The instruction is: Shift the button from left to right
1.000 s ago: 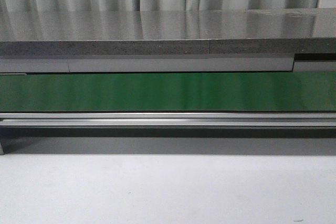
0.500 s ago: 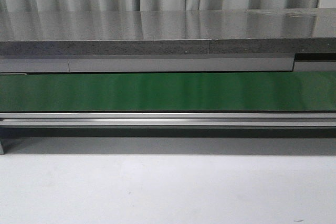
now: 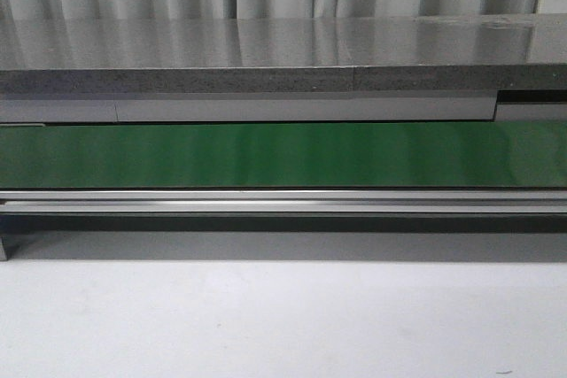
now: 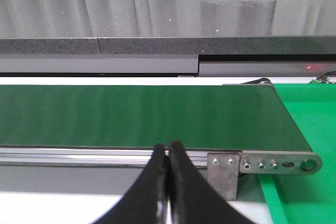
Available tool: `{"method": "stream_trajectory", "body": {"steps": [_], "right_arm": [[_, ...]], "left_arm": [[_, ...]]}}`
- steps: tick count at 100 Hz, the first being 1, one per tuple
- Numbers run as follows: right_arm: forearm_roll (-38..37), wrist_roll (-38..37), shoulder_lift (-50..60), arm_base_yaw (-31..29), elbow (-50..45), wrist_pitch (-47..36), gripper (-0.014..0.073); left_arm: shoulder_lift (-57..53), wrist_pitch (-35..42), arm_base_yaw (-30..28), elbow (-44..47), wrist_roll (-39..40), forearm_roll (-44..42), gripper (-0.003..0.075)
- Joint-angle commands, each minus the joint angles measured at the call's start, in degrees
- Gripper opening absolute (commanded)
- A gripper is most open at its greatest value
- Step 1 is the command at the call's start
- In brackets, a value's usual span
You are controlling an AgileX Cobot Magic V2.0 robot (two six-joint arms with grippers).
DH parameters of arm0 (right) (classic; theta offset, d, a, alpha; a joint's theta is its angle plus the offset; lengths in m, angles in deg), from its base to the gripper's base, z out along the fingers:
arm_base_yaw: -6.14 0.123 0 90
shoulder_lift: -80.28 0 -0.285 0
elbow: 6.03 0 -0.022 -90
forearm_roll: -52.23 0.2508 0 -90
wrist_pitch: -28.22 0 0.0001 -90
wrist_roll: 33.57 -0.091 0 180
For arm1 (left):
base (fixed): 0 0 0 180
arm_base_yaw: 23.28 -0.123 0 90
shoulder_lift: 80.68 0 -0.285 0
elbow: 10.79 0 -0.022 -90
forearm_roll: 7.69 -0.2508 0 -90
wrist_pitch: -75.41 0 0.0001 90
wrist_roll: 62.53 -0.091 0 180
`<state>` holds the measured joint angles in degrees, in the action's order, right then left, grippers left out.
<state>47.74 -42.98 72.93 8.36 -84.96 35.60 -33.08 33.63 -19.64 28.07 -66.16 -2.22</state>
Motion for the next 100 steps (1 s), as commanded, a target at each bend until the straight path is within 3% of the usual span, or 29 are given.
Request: {"method": "stream_trajectory", "body": {"steps": [1,17,27,53,69,100], "right_arm": [[0.13,0.25,0.98,-0.10,0.02,-4.78,-0.0068],[0.13,0.25,0.98,-0.10,0.02,-4.78,-0.0068],[0.13,0.25,0.98,-0.10,0.02,-4.78,-0.0068],[0.13,0.25,0.98,-0.10,0.02,-4.78,-0.0068],[0.13,0.25,0.98,-0.10,0.02,-4.78,-0.0068],[0.13,0.25,0.98,-0.04,0.02,-4.78,-0.0068]], "left_arm": [[0.23,2.74,-0.22,-2.17,0.53,0.79,0.0162],[0.23,2.27,-0.22,-2.17,0.53,0.47,0.0552],[0.23,2.29,-0.22,-2.17,0.53,0.47,0.0678],[1.68,1.20,-1.37,-2.76,1.47,-1.69,0.0687],[6.47,-1.96,-6.72,-5.89,2.59,-4.76,0.0687],[20.22,0.02,-16.57,-13.18,2.59,-4.55,0.0687]]}}
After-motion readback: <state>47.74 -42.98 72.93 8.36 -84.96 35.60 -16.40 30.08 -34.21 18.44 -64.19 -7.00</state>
